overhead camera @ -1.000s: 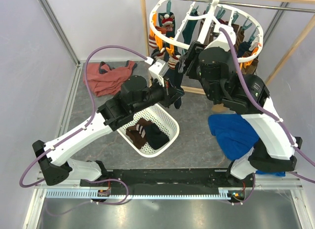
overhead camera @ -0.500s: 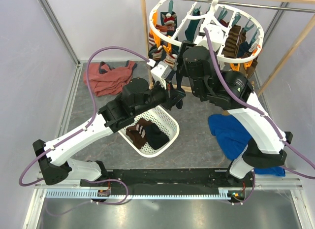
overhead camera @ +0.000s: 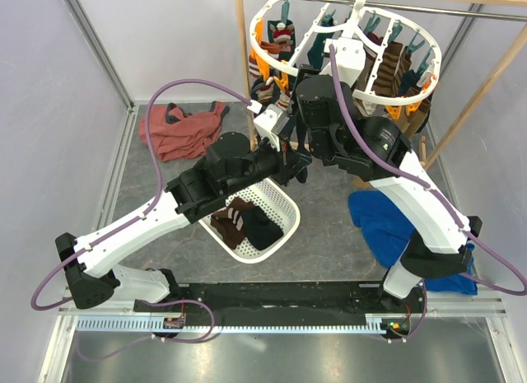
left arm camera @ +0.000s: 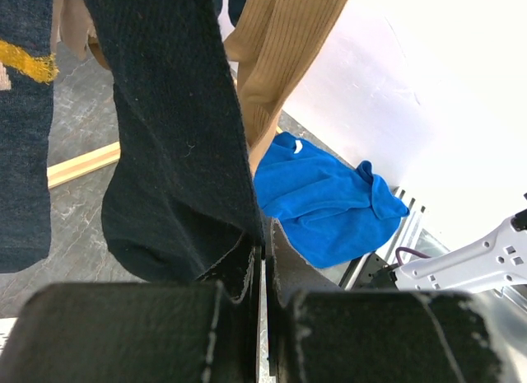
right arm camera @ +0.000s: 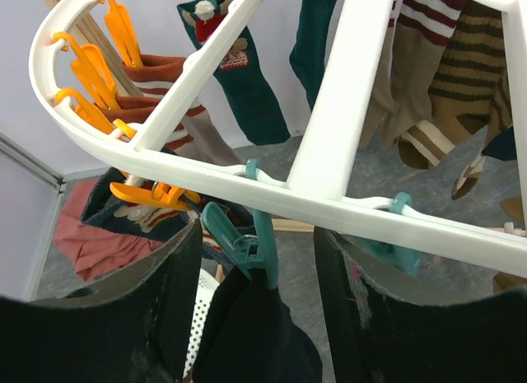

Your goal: Remove the socks clipped to the hanger

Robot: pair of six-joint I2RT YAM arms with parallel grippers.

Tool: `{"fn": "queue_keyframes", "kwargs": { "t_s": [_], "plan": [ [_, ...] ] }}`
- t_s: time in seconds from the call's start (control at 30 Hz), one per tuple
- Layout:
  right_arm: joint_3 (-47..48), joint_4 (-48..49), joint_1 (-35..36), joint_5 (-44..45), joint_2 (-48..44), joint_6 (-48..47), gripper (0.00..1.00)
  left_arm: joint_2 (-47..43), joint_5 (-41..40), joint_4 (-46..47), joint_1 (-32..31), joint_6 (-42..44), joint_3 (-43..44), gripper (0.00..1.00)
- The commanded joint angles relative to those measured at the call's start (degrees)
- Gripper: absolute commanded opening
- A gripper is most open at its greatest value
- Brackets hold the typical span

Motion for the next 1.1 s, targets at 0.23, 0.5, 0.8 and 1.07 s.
{"fn": "queue_keyframes", "kwargs": {
  "t_s": [0.23,0.5,0.8,1.07],
  "plan": [
    [1.1,1.9,-0.5,2.7,0.5,-1.8,0.42,-1.6,-1.0,1.9,-0.7,2.2,0.1,0.02],
    [0.4,2.2,-0.6,3.3,-0.1,-2.0,0.04,-1.6,-1.6,1.7,-0.8,2.2,-0.3,0.02],
    [-1.3,3.1,-0.8,1.6,-1.3,-0.9,0.00,-3.4,-5.4,0.3,-0.6,0.9,-2.5,0.02],
    [-4.7,3.6,-1.4,-0.7,-4.0,1.1,0.05,-7.1,-10.4,-10.4,6.2,-5.8,-8.4,0.02]
  ]
}}
